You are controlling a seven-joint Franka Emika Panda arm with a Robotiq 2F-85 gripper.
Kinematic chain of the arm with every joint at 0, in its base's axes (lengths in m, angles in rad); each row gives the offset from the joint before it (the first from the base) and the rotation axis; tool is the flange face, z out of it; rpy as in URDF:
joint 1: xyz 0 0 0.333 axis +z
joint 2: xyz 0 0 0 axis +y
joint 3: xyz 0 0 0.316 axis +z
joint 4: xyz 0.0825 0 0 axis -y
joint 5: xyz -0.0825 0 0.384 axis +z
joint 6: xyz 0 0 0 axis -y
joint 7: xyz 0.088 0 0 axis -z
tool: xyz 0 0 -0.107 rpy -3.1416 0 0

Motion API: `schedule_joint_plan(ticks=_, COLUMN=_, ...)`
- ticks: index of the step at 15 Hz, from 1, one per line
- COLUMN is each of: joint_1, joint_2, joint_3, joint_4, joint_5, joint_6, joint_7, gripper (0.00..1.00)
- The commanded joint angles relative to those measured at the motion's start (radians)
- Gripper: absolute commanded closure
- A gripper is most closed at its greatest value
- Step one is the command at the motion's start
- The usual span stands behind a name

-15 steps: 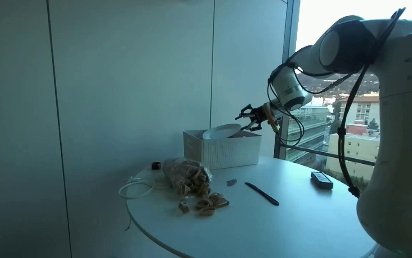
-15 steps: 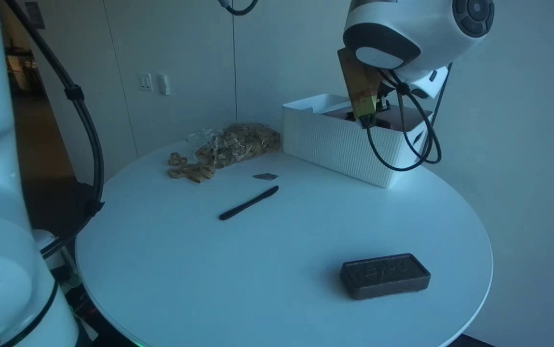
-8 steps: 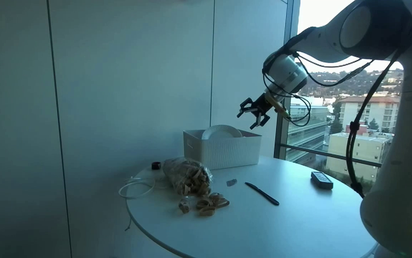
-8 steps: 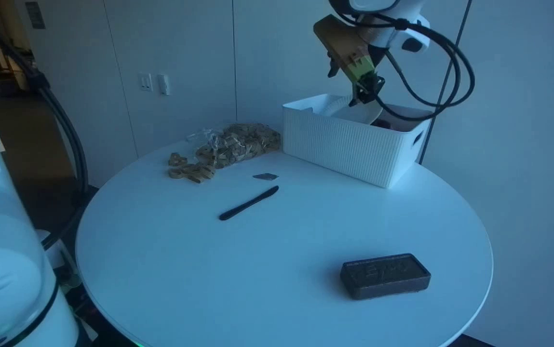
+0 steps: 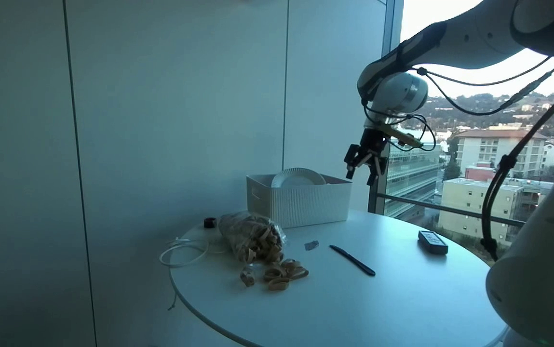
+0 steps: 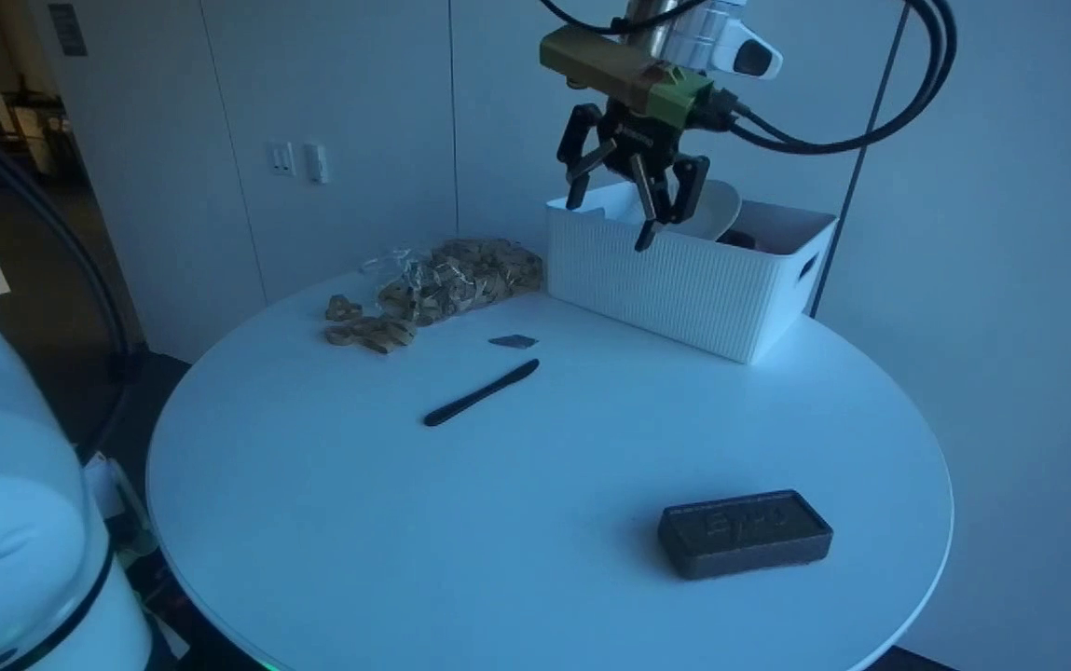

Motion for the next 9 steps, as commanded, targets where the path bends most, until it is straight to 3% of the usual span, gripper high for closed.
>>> schedule_joint_plan(ticks=1, joint_1=0.019, joint_2=-0.148, joint_3=-0.004, joint_4=-0.1, joint_5=-0.127, joint_6=-0.103, joint_7=-0.118, gripper=0.0)
schedule_joint_plan(ticks=5, joint_1=0.048, joint_2=-0.232, joint_3=-0.016, joint_4=-0.156, joint_5=-0.233, joint_6=-0.164, joint_7=-0.275, gripper=0.0)
schedule_joint_plan(ticks=6, joint_1=0.044, joint_2=-0.169, joint_3=-0.024, joint_4=-0.111, joint_5=-0.199, joint_6=-0.155, joint_7=-0.205, gripper=0.0)
schedule_joint_plan(ticks=9, joint_1=0.054, joint_2=-0.211, joint_3=-0.026, joint_4=-0.144, joint_5=-0.222, joint_6=-0.161, joint_7=-0.248, gripper=0.0)
